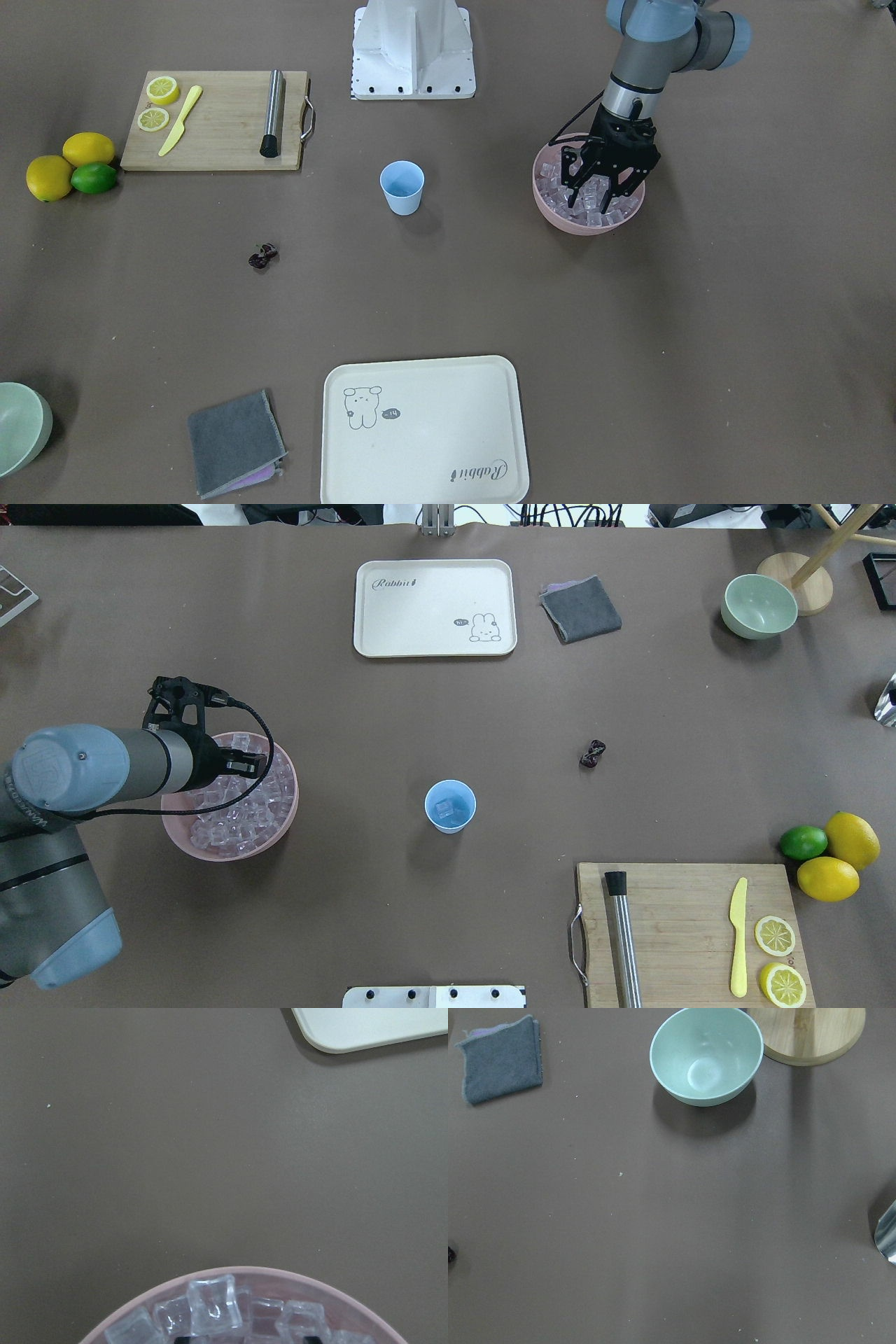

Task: Put ice and cherries in cup
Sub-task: 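Lower the left gripper into the bowl and grasp another ice cube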

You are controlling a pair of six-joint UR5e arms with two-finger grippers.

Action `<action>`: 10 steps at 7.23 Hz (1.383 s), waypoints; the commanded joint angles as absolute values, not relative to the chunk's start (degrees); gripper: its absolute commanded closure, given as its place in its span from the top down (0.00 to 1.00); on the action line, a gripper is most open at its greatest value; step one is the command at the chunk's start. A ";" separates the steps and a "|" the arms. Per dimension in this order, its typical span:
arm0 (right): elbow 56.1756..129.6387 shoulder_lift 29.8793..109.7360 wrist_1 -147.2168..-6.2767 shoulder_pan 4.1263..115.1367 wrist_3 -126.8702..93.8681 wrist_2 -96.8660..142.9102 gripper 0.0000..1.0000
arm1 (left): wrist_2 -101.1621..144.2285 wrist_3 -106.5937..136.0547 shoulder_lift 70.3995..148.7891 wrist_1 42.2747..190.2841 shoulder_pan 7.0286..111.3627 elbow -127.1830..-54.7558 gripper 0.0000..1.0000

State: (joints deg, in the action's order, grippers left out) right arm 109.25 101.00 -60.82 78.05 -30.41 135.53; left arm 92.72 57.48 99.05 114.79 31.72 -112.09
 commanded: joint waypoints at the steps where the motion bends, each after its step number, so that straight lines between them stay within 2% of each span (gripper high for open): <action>1: 109.25 100.99 -60.82 78.05 -30.32 135.53 1.00 | 92.72 57.48 98.97 114.79 31.73 -111.89 0.56; 5: 109.25 101.07 -60.82 78.05 -30.23 135.53 1.00 | 92.72 57.39 98.62 114.79 32.08 -111.80 0.54; 8: 109.25 101.07 -60.82 78.05 -30.32 135.53 1.00 | 92.72 57.39 98.79 114.79 32.17 -111.80 0.40; 10: 109.25 101.07 -60.82 78.05 -30.32 135.53 1.00 | 92.73 57.39 98.88 114.79 32.25 -111.88 0.21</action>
State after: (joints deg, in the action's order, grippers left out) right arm 109.25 101.07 -60.82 78.05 -30.31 135.53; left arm 92.76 57.39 98.82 114.79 32.19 -111.82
